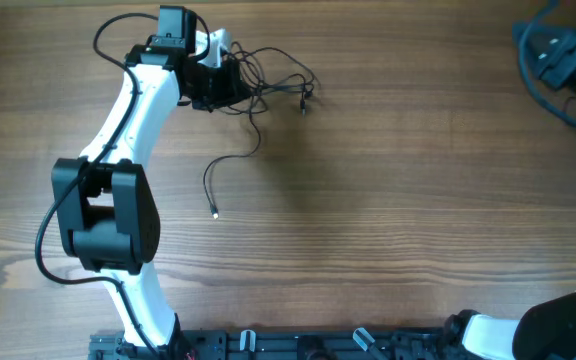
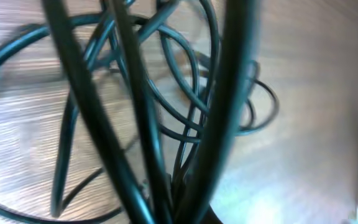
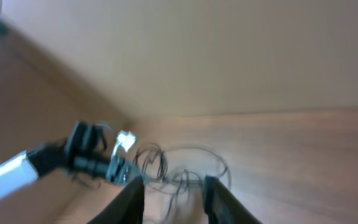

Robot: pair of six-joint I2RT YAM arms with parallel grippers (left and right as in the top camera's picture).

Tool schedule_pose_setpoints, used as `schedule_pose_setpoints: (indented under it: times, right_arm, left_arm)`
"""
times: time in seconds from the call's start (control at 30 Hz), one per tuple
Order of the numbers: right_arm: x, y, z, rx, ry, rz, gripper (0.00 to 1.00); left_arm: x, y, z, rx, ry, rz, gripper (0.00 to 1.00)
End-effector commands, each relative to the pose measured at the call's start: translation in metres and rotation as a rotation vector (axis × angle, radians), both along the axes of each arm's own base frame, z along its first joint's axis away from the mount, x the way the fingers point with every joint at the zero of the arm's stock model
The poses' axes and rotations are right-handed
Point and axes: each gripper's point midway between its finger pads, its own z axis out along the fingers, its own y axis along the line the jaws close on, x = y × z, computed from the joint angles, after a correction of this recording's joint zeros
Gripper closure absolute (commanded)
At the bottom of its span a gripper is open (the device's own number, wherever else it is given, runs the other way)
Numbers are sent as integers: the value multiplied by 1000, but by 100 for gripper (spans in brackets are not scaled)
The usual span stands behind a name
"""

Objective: Untangle cables

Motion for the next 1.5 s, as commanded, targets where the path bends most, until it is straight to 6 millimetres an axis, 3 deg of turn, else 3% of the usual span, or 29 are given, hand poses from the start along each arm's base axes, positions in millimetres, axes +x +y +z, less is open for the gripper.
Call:
schedule_pose_setpoints:
  times: [0.0,0.13,0.3,0.5,0.77,1.07,1.2,1.4,1.47]
  right_arm:
    - [2,35,-20,-229,-83,71,56]
    - [4,72,-58,-503,-77,124,45]
    - [11,114,-82,-779,-149,195,38]
    - [7,161,-109,-816,-189,359,36]
    - [12,206,-166,-863,-207,537,29]
    - [39,221,-183,-863,-279,522,28]
    - [37,226,-190,-850,-270,544,28]
    - [27,241,-185,-767,-304,607,30]
    - [26,246,-182,-754,-319,617,36]
  left_arm:
    - [-25,-36,22,-178,-140,-331,96]
    - [-51,-50,38,-293,-238,-533,96]
    - [-77,-53,44,-350,-293,-671,96]
    - [-91,-51,44,-359,-287,-718,96]
    - [-92,-54,49,-394,-289,-715,96]
    - [-105,-55,54,-433,-278,-742,96]
    - [-106,-59,62,-485,-285,-729,96]
    - [-112,-72,69,-531,-285,-745,96]
    - [-117,-79,69,-535,-279,-766,96]
